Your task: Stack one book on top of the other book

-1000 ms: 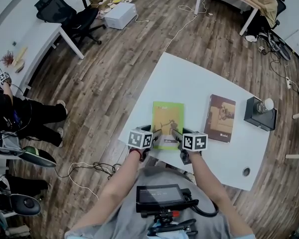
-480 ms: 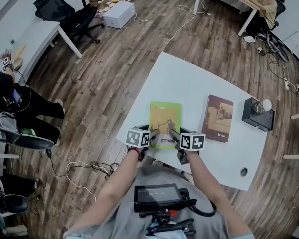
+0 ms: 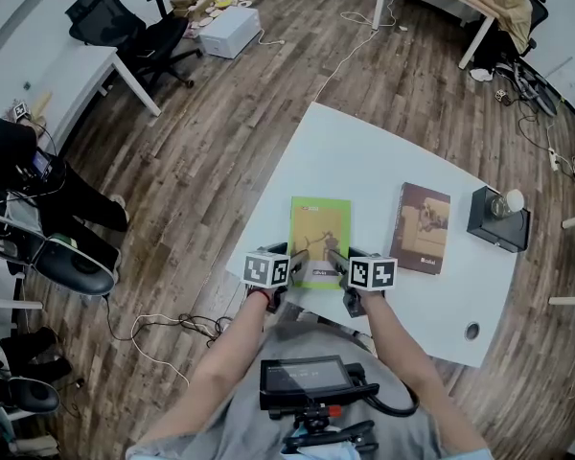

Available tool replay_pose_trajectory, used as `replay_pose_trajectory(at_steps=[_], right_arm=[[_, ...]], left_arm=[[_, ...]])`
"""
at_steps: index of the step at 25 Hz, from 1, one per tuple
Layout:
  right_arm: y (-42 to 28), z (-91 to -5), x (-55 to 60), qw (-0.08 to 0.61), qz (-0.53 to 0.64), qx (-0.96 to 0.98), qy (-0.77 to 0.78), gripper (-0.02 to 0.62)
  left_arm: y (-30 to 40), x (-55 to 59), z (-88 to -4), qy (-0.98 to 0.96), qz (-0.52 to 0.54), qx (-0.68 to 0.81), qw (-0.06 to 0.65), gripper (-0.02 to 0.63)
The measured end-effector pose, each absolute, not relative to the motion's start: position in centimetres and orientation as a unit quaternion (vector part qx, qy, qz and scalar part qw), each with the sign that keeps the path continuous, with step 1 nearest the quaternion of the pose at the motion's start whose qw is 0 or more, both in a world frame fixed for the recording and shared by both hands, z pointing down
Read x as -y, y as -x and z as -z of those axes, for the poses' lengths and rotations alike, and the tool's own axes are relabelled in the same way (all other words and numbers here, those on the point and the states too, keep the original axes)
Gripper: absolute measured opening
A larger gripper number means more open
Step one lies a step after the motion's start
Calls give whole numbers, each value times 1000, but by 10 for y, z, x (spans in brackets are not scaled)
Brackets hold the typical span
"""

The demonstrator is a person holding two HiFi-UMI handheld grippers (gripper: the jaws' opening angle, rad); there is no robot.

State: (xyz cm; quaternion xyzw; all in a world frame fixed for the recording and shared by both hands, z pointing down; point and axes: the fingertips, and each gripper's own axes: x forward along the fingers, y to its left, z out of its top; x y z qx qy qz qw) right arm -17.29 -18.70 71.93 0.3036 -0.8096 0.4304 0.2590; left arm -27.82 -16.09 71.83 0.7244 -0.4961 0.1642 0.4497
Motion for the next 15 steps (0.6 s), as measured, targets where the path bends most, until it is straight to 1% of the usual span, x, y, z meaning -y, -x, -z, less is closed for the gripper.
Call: replay_pose_trajectory(at_steps=[7, 15], right_arm=[[173, -718, 187, 263, -432, 807, -306, 195], [170, -716, 190, 253, -442, 803, -310, 195]], left_arm=[[280, 161, -717, -714, -164, 506, 456, 245], [282, 166, -709, -710, -153, 522, 448, 242]])
